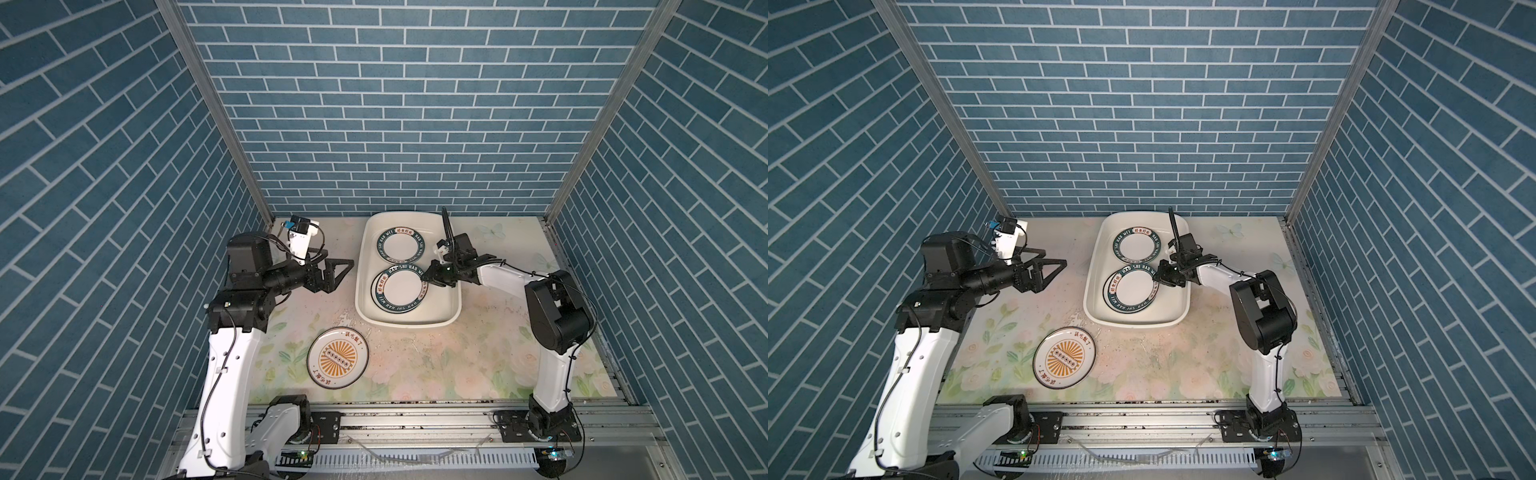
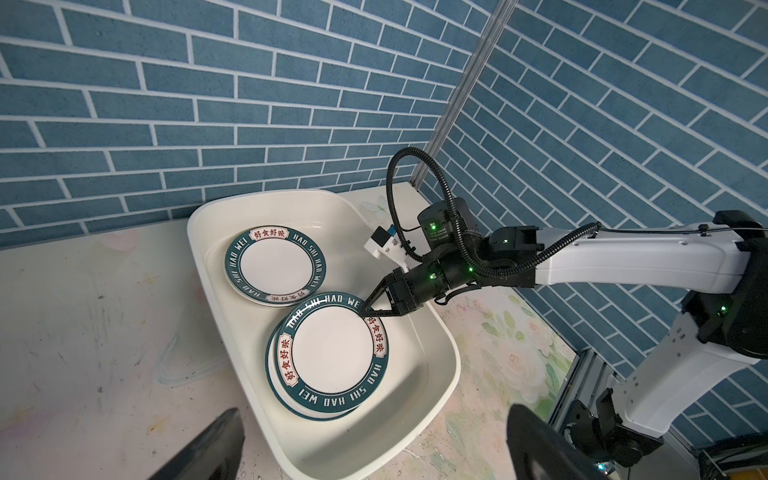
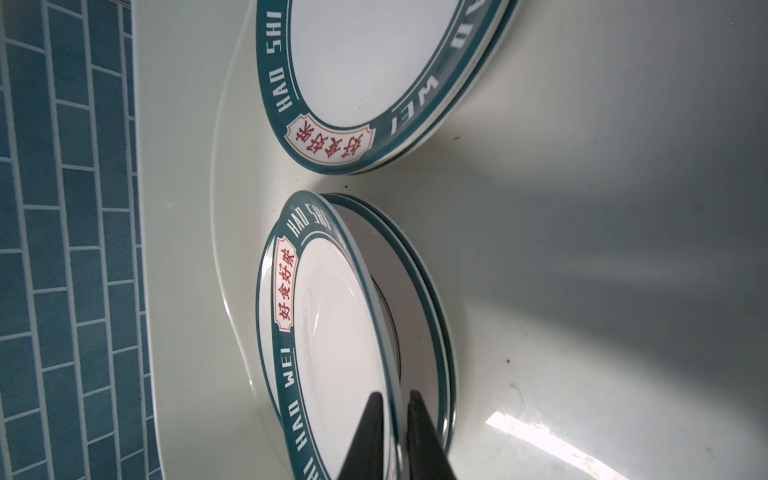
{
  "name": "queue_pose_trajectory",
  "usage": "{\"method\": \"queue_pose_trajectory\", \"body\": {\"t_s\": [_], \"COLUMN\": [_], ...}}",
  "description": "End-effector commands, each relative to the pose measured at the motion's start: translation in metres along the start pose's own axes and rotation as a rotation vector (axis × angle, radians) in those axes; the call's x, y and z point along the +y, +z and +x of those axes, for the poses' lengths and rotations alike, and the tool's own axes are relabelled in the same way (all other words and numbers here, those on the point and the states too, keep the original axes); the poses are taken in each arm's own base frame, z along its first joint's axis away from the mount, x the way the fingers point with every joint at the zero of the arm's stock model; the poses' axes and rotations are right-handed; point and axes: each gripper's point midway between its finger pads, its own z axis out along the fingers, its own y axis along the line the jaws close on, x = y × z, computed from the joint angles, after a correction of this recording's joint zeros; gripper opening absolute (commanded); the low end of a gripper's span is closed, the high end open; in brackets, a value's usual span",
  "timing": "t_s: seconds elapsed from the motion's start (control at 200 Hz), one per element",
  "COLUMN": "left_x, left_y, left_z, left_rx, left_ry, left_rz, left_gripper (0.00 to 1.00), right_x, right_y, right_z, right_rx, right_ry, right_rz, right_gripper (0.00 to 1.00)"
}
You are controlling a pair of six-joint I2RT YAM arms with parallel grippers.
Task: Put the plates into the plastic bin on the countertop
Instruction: 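Open the right gripper and withdraw it from the bin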
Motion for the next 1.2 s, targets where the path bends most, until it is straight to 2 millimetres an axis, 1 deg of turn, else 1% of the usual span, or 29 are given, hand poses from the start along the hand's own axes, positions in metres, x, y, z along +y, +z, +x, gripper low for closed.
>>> {"method": "queue_pose_trajectory", "body": {"t_s": [0.0,0.57,0.87,1.045,1.195], "left_x": [-0.004,-0.005,-0.006,0.0,0.014], "left_y": [-0.002,-0.003,-0.004,-0.002,-0.005], "left_z": [-0.002,-0.002,-0.002,0.003,0.007], "left_rx": [-0.017,-0.02,-0.022,-0.011,0.012], "left_ry": [0.013,0.015,0.018,0.006,0.023], "left_rz": [0.016,0.018,0.019,-0.006,-0.1], "left_gripper": [1.0,1.0,0.99,0.99,0.99], "right_x": [0.003,-0.013,-0.012,-0.004,0.008], "right_y": [0.001,0.005,0.005,-0.006,-0.032], "right_z": [-0.004,0.003,0.002,-0.007,-0.02], "right_rx": [0.003,0.047,0.048,0.008,-0.074], "right_ry": [-0.023,-0.029,-0.032,-0.05,-0.087], "right_rz": [0.01,0.081,0.085,0.09,0.109], "right_gripper": [0.14,0.16,0.17,0.17,0.18]}}
